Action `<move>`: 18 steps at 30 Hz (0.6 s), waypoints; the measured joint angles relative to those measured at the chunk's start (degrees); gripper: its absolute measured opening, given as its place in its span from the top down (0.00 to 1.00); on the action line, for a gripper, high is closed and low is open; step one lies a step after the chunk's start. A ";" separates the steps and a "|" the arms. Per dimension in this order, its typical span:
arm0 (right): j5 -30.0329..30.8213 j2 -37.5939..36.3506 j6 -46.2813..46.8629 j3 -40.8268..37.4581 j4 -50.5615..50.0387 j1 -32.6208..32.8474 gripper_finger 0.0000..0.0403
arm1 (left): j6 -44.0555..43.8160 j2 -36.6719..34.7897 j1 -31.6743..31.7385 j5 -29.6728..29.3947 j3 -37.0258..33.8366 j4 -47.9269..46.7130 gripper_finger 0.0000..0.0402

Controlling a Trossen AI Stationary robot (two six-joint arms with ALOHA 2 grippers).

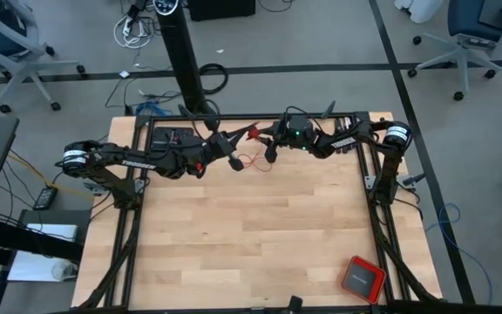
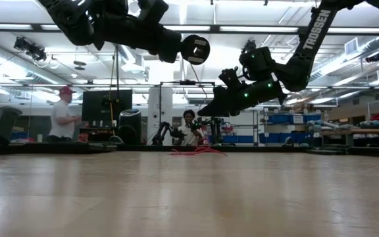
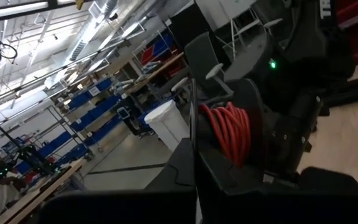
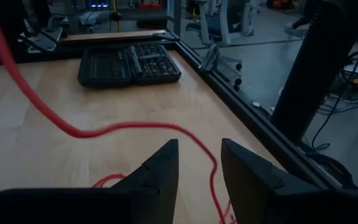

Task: Coil cords
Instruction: Coil the red wire onto the spool

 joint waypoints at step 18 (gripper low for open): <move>0.02 -0.02 -0.61 0.00 1.55 0.02 0.89 | -2.99 0.00 -0.04 0.39 0.00 1.50 1.00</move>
